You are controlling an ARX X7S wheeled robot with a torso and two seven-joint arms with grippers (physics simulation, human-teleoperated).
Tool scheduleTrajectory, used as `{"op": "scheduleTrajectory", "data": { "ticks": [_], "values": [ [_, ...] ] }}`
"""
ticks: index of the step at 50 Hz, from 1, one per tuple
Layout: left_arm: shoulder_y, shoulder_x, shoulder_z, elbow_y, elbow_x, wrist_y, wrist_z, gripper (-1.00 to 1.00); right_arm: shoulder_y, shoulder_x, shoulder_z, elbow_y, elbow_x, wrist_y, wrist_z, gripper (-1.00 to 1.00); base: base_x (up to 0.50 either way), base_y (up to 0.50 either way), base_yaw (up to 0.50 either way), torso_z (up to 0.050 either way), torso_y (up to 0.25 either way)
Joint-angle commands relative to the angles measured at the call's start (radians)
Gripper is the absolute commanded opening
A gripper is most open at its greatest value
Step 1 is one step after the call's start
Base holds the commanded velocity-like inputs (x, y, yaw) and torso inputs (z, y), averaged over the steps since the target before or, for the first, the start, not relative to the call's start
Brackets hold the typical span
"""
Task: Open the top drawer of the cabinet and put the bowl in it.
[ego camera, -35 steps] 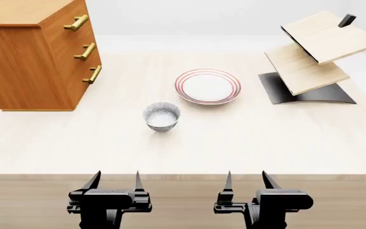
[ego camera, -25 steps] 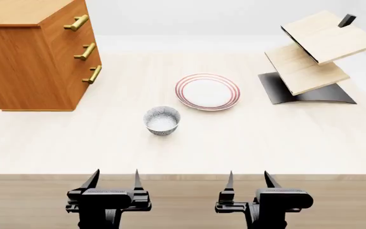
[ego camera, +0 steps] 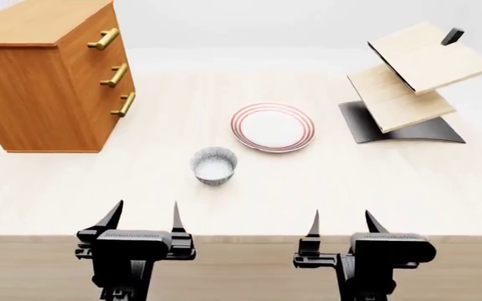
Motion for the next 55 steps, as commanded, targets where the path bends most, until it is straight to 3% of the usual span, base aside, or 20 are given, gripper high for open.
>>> {"op": "scheduleTrajectory", "data": {
  "ticks": [1, 24, 43, 55],
  "values": [
    [-0.047, -0.036, 0.006, 0.077, -0.009, -0.092, -0.014, 1.0, 0.023, 0.026, -0.01, -0.11, -0.008, 0.103, 0.03, 1.0, 0.0, 0.0, 0.0, 0.05, 0.0],
    [-0.258, -0.124, 0.014, 0.312, 0.013, -0.5, -0.005, 1.0, 0.219, 0.095, -0.008, -0.381, 0.022, 0.567, -0.005, 1.0, 0.0, 0.0, 0.0, 0.05, 0.0],
    [-0.568, -0.146, -0.013, 0.445, -0.071, -0.923, 0.048, 1.0, 0.46, 0.141, -0.042, -0.581, 0.043, 0.961, -0.037, 1.0, 0.0, 0.0, 0.0, 0.05, 0.0],
    [-0.727, -0.146, -0.03, 0.459, -0.111, -1.085, 0.068, 1.0, 0.611, 0.148, -0.044, -0.632, 0.064, 1.154, -0.056, 1.0, 0.0, 0.0, 0.0, 0.05, 0.0]
  ]
}}
